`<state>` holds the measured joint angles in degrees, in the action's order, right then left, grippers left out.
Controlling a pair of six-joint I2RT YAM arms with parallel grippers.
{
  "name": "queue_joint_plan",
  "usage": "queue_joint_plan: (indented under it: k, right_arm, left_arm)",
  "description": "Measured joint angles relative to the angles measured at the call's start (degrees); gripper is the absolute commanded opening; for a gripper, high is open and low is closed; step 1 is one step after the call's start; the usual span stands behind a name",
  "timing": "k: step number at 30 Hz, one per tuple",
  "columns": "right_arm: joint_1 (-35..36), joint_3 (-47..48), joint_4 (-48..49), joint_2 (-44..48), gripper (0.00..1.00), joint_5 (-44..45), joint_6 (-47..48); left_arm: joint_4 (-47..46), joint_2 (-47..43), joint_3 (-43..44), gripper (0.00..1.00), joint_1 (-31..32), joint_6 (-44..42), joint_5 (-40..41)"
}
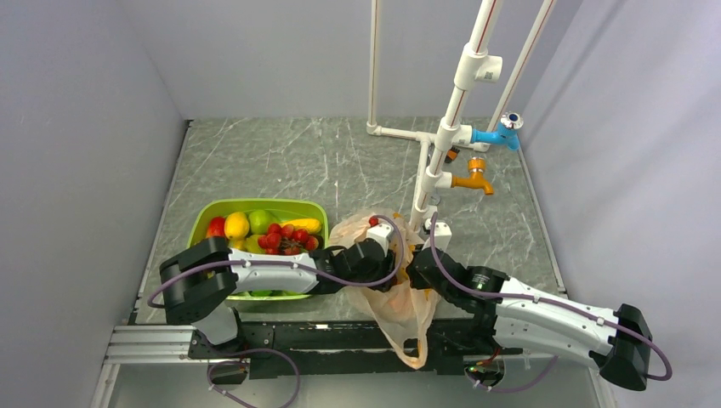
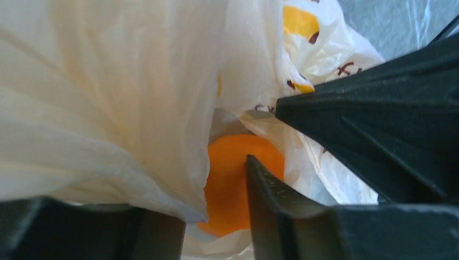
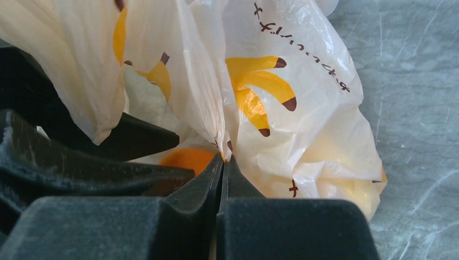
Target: Take the fake fruits out of the plastic bag
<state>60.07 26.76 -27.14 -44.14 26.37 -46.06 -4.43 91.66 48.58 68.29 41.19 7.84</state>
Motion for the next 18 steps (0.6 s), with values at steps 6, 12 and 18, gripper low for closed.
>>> queue_joint_plan:
  k: [6, 12, 18]
  right_arm:
    - [0.0, -0.2, -1.8, 0.0, 0.00, -1.6, -2.6]
    - [0.0, -0.9, -4.6, 2.8, 0.00, -2.9, -5.4]
    - [0.0, -0.9, -6.3, 5.8, 0.00, -2.9, -6.1]
  left_arm:
    - [2.7, -0.3, -0.3, 0.77, 2.7, 1.2, 3.0]
    - [6.1, 0.1, 1.9, 0.99, 4.4, 0.2, 4.1]
    - [2.5, -0.1, -0.2, 0.99, 4.9, -0.1, 2.4]
